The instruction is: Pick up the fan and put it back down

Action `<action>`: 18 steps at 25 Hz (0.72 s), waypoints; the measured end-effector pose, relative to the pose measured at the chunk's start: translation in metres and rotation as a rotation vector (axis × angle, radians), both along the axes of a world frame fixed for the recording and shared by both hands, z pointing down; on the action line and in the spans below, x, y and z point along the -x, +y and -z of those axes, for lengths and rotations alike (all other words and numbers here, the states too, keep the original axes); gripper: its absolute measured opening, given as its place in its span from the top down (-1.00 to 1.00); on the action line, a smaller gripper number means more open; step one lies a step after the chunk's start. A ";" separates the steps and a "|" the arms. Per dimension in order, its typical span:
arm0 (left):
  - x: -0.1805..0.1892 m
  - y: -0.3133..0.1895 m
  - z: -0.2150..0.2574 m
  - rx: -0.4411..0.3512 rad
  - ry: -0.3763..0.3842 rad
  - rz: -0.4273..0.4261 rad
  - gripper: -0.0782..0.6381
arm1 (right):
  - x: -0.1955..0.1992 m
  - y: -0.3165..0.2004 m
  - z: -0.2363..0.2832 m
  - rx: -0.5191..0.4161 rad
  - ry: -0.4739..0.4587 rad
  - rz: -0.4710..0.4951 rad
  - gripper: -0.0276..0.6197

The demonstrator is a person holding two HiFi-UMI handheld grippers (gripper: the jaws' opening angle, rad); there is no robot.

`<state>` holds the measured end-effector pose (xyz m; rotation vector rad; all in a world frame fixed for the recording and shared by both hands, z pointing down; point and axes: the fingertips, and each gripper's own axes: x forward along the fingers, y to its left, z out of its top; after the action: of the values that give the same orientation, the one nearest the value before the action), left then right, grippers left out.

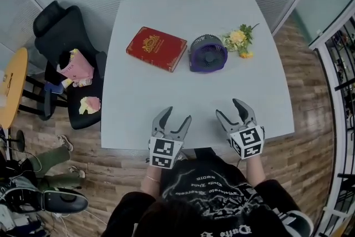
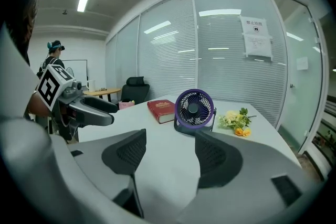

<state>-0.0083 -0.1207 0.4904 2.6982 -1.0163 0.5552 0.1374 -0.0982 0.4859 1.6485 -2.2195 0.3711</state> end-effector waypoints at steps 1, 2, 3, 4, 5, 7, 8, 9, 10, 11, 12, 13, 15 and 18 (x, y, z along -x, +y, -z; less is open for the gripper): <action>0.001 0.001 0.002 -0.005 0.005 0.002 -0.02 | 0.002 0.002 0.004 -0.010 -0.017 -0.007 -0.01; 0.002 0.001 0.005 -0.009 0.013 0.004 -0.02 | 0.005 0.003 0.007 -0.021 -0.027 -0.011 -0.01; 0.002 0.002 0.008 -0.014 0.022 0.004 -0.02 | 0.008 0.005 0.010 -0.029 -0.028 -0.009 -0.01; 0.001 0.004 0.011 -0.020 0.031 0.003 -0.02 | 0.010 0.007 0.012 -0.035 -0.021 -0.003 -0.01; 0.001 0.006 0.014 -0.027 0.037 -0.001 -0.02 | 0.013 0.008 0.013 -0.039 -0.012 0.003 -0.01; 0.000 0.009 0.016 -0.035 0.041 -0.010 -0.02 | 0.017 0.011 0.014 -0.045 -0.003 0.013 -0.01; 0.001 0.010 0.016 -0.031 0.043 -0.015 -0.02 | 0.019 0.012 0.015 -0.049 -0.003 0.017 0.01; 0.001 0.012 0.016 -0.024 0.048 -0.021 -0.02 | 0.021 0.013 0.016 -0.054 -0.006 0.024 0.05; 0.001 0.013 0.017 -0.017 0.056 -0.027 -0.02 | 0.023 0.014 0.017 -0.060 -0.010 0.035 0.10; 0.000 0.014 0.017 -0.015 0.064 -0.033 -0.01 | 0.025 0.016 0.019 -0.066 -0.014 0.047 0.17; -0.001 0.016 0.019 -0.020 0.070 -0.038 -0.01 | 0.026 0.017 0.020 -0.071 -0.016 0.057 0.24; -0.002 0.017 0.020 -0.028 0.075 -0.042 0.03 | 0.027 0.018 0.021 -0.074 -0.014 0.064 0.31; -0.004 0.020 0.023 -0.037 0.089 -0.053 0.24 | 0.027 0.019 0.021 -0.077 -0.011 0.071 0.50; -0.007 0.023 0.026 -0.036 0.111 -0.064 0.54 | 0.028 0.021 0.021 -0.079 -0.019 0.061 0.74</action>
<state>-0.0013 -0.0980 0.4640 2.7664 -0.9234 0.3972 0.1098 -0.0774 0.4654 1.6182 -2.3207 0.2872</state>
